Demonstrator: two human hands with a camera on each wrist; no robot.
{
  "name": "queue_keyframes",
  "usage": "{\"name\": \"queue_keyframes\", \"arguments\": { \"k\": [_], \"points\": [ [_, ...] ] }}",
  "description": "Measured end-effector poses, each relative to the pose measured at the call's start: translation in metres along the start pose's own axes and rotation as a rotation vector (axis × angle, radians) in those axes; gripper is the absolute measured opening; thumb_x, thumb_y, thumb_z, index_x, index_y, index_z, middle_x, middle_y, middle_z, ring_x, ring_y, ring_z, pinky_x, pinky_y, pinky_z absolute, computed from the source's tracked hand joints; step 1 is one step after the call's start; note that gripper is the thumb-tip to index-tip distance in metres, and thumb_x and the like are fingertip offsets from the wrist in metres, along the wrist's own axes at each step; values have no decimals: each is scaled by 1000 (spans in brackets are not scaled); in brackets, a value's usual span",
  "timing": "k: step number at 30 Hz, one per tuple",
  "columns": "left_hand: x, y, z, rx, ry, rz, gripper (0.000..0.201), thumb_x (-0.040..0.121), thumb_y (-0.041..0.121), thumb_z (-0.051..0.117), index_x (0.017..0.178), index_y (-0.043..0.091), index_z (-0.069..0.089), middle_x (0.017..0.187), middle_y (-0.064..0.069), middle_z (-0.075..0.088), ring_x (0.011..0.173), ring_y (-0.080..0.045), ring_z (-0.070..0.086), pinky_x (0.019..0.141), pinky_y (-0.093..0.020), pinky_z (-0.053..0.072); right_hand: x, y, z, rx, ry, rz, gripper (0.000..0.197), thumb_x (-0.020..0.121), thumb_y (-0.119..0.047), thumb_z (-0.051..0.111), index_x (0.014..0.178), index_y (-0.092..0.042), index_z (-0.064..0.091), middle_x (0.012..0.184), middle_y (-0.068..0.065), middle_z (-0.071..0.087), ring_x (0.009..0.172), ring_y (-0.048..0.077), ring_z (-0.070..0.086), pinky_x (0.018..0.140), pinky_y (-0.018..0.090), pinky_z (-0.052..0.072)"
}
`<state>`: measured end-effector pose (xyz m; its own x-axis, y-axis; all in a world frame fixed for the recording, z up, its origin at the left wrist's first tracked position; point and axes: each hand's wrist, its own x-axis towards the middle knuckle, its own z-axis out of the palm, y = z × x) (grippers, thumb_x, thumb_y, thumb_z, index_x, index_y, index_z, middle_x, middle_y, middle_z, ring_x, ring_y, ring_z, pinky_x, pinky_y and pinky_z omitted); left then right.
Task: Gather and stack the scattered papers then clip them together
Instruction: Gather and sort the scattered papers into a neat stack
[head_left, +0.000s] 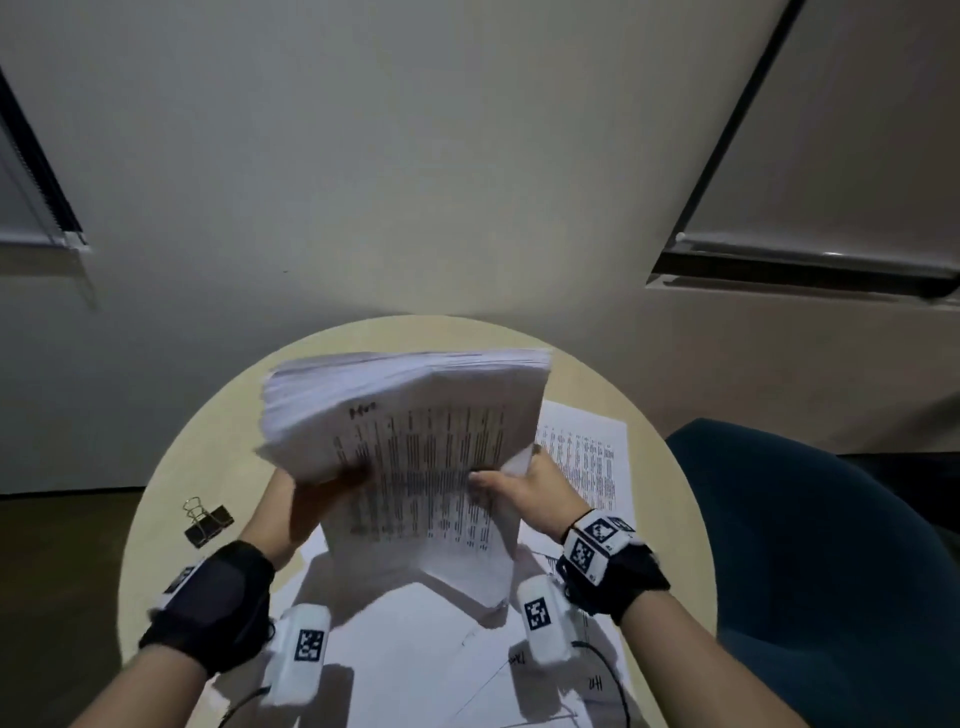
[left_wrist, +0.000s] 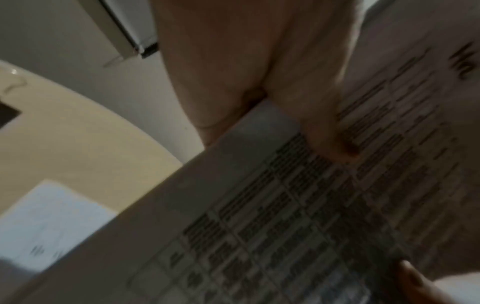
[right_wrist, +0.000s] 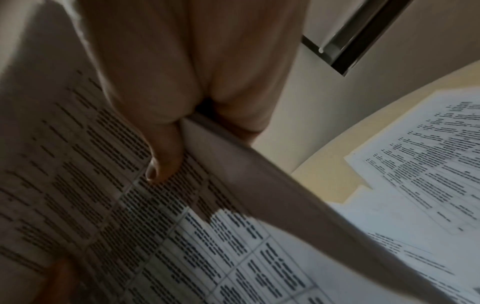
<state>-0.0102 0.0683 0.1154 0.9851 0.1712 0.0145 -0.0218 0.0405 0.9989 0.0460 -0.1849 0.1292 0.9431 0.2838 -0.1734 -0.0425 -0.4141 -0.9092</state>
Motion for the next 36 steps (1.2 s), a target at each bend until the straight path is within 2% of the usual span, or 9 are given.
{"name": "queue_keyframes", "arguments": {
  "k": [3, 7, 13, 18, 21, 24, 27, 30, 36],
  "points": [
    [-3, -1, 9, -8, 64, 35, 37, 78, 0, 73, 101, 27, 62, 86, 23, 73, 79, 5, 68, 64, -15, 55, -2, -3, -3, 66, 0, -33, 25, 84, -20, 72, 105, -6, 71, 97, 2, 73, 90, 10, 69, 94, 31, 53],
    [-10, -21, 5, 53, 72, -59, 33, 72, 21, 81, 101, 26, 67, 83, 26, 73, 88, 2, 69, 81, -26, 52, -2, 7, -1, 53, -40, -17, 22, 83, -14, 73, 93, -33, 68, 90, -19, 68, 83, -8, 65, 88, 18, 53],
    [-29, -62, 19, 233, -117, -245, 32, 78, 0, 75, 88, 26, 58, 75, 17, 70, 87, -11, 63, 77, -21, 51, -14, 53, 6, -184, -79, 328, 43, 83, -39, 71, 65, -20, 37, 64, -6, 42, 35, -7, 44, 35, 5, 32],
    [-16, -76, 17, 257, -128, -244, 27, 68, 54, 77, 78, 30, 72, 77, 13, 73, 74, -3, 67, 70, -18, 49, -1, 62, 11, -77, 21, 316, 66, 65, -56, 80, 99, -5, 56, 86, 2, 66, 64, -1, 62, 67, 18, 54],
    [-11, -89, 1, 337, -80, -346, 42, 82, 33, 72, 55, 17, 44, 48, 7, 48, 46, -14, 41, 56, -23, 33, 1, 54, 7, 94, 1, 285, 20, 90, -26, 65, 76, -15, 58, 64, -11, 61, 49, -7, 56, 60, 16, 48],
    [-19, -110, -28, 390, -29, -508, 36, 86, 30, 68, 66, 10, 47, 54, -7, 45, 52, -17, 38, 58, -27, 30, 10, 68, 3, 316, 65, 373, 15, 95, -16, 58, 106, -8, 65, 99, 7, 69, 81, 15, 66, 69, 28, 52],
    [-33, -134, -56, 548, 53, -640, 35, 85, 32, 69, 64, 9, 52, 55, -7, 53, 49, -19, 45, 54, -28, 36, 17, 108, -8, -231, 106, 387, 69, 84, -28, 70, 145, -25, 37, 148, 5, 40, 138, 26, 36, 108, 36, 34],
    [-40, -145, -66, 705, 87, -743, 45, 84, 32, 70, 53, 5, 53, 47, -8, 56, 48, -23, 52, 52, -28, 35, 15, 145, -18, -582, -41, 484, 100, 77, -51, 69, 153, -35, 6, 162, 0, -2, 149, 27, -2, 118, 51, 11],
    [-44, -144, -57, 741, 131, -762, 46, 86, 31, 68, 48, 6, 57, 51, -11, 62, 54, -25, 59, 56, -28, 37, 16, 175, -14, -901, -15, 460, 61, 100, -43, 39, 153, -26, 14, 162, 4, 11, 148, 27, 15, 116, 45, 25]
  ]
}}
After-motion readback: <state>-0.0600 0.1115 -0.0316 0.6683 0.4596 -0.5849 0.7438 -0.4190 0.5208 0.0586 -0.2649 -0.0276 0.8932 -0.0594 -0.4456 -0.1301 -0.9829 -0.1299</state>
